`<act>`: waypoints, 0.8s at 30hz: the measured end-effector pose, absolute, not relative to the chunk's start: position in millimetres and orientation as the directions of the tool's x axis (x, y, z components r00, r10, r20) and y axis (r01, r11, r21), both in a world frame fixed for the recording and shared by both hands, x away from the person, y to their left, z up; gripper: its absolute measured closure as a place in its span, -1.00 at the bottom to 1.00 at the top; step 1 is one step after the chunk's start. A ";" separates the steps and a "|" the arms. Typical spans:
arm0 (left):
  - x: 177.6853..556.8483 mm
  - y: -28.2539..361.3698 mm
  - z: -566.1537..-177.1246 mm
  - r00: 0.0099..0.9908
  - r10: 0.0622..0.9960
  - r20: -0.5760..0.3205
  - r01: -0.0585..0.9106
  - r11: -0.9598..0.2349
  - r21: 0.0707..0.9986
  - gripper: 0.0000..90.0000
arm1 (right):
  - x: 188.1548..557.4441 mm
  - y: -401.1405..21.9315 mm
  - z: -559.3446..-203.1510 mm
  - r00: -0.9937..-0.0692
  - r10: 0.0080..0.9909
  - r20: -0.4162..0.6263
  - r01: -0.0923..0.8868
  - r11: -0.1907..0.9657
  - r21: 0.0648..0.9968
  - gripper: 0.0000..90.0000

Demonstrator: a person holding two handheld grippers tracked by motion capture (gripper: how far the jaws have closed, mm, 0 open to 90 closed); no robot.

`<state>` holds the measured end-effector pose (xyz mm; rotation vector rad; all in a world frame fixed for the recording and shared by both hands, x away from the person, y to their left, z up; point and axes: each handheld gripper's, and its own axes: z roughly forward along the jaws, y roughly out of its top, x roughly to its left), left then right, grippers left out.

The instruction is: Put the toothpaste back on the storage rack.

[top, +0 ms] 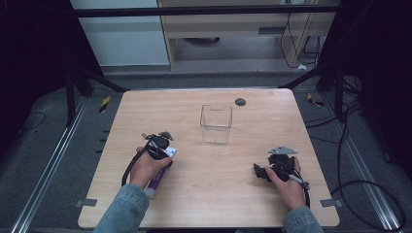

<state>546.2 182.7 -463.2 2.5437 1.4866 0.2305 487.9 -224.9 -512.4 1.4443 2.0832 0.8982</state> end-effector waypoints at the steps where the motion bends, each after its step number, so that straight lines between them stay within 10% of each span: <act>1: 545.8 182.5 -463.5 0.485 0.873 0.041 0.844 -0.480 0.240 0.11 | 487.9 -224.9 -512.4 -0.352 0.936 0.002 0.644 0.240 0.726 -0.97; 24: 536.4 177.8 -463.1 0.508 0.857 0.083 0.807 -0.508 0.300 0.59 | 488.4 -225.6 -512.3 -0.356 0.935 0.004 0.645 0.242 0.724 -0.97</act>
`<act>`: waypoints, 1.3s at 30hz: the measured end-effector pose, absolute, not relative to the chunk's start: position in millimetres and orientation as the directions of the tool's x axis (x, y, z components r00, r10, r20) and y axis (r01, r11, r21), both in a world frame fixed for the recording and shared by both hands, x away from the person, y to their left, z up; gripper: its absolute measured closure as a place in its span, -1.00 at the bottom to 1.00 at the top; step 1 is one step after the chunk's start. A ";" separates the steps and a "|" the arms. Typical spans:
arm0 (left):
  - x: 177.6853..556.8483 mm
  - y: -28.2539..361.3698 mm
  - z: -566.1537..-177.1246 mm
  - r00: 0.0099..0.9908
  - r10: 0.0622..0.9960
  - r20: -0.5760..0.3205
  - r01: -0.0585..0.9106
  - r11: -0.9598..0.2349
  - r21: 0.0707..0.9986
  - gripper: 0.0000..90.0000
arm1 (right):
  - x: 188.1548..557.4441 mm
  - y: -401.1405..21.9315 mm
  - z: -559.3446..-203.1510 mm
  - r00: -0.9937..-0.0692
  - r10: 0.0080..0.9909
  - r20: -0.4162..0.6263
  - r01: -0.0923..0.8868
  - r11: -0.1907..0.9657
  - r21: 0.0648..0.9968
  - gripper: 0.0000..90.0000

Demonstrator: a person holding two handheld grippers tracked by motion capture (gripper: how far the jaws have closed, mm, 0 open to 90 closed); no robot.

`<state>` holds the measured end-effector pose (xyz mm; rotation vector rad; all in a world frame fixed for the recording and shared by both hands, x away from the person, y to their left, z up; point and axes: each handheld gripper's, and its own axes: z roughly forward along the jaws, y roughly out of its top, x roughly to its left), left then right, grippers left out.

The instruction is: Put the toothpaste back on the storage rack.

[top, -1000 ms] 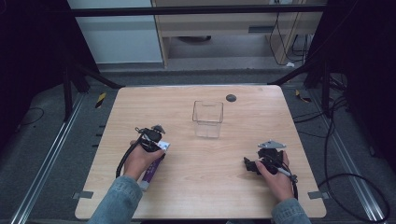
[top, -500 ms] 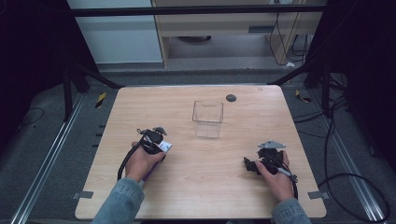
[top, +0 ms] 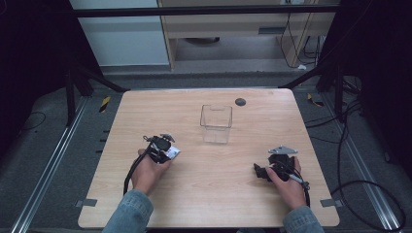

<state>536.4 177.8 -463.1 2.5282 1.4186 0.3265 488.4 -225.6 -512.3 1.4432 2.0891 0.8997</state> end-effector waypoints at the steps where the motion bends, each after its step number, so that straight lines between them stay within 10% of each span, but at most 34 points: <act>1: 535.6 178.8 -462.1 0.506 0.859 0.079 0.806 -0.503 0.312 0.59 | 488.5 -225.5 -512.3 -0.354 0.935 0.004 0.646 0.242 0.724 -0.97; 39: 516.6 204.2 -399.0 0.502 0.865 -0.017 0.725 -0.410 0.553 0.76 | 493.5 -227.1 -512.6 -0.367 0.930 -0.002 0.641 0.254 0.724 -0.98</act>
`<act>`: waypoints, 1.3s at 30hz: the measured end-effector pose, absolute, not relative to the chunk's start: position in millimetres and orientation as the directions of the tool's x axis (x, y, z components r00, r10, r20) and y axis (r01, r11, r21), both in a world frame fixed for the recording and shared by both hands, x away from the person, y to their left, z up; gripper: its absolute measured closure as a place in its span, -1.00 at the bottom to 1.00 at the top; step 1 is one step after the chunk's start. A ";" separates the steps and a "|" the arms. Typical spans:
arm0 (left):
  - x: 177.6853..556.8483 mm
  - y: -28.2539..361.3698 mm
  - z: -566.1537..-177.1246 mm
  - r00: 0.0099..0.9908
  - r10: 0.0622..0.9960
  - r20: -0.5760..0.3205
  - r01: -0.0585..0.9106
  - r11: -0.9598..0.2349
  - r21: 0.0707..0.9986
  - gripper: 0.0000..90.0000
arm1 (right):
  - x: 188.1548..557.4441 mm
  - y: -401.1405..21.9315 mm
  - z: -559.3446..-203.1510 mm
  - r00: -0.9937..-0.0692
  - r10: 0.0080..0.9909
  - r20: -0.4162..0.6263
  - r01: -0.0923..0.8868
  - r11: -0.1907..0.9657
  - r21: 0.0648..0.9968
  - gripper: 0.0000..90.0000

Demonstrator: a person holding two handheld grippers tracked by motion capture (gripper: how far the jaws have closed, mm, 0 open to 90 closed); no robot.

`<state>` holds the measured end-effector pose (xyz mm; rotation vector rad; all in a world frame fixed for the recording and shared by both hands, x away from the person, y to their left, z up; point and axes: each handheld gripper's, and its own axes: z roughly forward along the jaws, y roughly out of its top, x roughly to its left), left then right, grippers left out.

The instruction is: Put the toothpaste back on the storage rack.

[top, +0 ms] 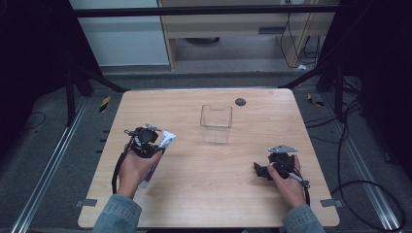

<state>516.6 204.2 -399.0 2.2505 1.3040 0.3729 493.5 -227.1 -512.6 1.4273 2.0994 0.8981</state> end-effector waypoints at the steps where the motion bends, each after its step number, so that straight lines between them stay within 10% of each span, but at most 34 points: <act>1: 516.6 204.2 -399.0 0.502 0.865 -0.017 0.725 -0.410 0.553 0.76 | 493.5 -227.1 -512.6 -0.367 0.930 -0.002 0.641 0.254 0.724 -0.98; 39: 517.4 145.2 -350.1 0.610 0.790 -0.060 0.539 -0.358 0.762 0.76 | 492.3 -226.6 -512.8 -0.365 0.931 -0.002 0.642 0.253 0.724 -0.98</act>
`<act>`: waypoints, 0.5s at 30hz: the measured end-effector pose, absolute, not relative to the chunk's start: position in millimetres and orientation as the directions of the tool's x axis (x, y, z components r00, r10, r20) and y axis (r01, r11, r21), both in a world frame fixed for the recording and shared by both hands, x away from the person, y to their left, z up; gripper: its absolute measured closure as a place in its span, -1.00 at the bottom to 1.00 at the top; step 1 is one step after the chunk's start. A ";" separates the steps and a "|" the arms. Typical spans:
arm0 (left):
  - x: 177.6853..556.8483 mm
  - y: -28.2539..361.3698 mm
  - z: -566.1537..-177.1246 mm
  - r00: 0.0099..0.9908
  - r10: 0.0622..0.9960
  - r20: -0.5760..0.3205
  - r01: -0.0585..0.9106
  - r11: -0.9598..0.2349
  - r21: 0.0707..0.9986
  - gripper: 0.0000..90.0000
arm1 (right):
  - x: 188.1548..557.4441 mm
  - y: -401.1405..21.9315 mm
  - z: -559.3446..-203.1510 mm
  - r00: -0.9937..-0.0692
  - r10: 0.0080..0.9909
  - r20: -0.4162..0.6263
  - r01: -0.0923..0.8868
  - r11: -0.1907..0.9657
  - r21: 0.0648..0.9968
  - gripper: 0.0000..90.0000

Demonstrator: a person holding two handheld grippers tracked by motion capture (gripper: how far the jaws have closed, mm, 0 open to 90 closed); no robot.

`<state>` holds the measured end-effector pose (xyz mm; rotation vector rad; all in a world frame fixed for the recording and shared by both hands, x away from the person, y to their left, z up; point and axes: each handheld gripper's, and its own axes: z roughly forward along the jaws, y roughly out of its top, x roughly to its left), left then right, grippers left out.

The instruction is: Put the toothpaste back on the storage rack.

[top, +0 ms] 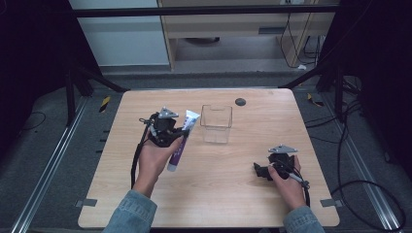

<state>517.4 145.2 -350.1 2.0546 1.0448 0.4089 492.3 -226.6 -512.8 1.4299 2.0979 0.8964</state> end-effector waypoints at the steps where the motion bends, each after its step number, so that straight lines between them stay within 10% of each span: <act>1: 518.3 142.4 -345.2 0.613 0.789 -0.038 0.525 -0.370 0.766 0.76 | 492.4 -226.6 -512.8 -0.365 0.931 -0.003 0.642 0.254 0.724 -0.98; 15: 525.3 120.6 -325.2 0.637 0.771 0.002 0.446 -0.370 0.815 0.76 | 492.5 -226.5 -512.7 -0.366 0.931 -0.001 0.642 0.253 0.723 -0.98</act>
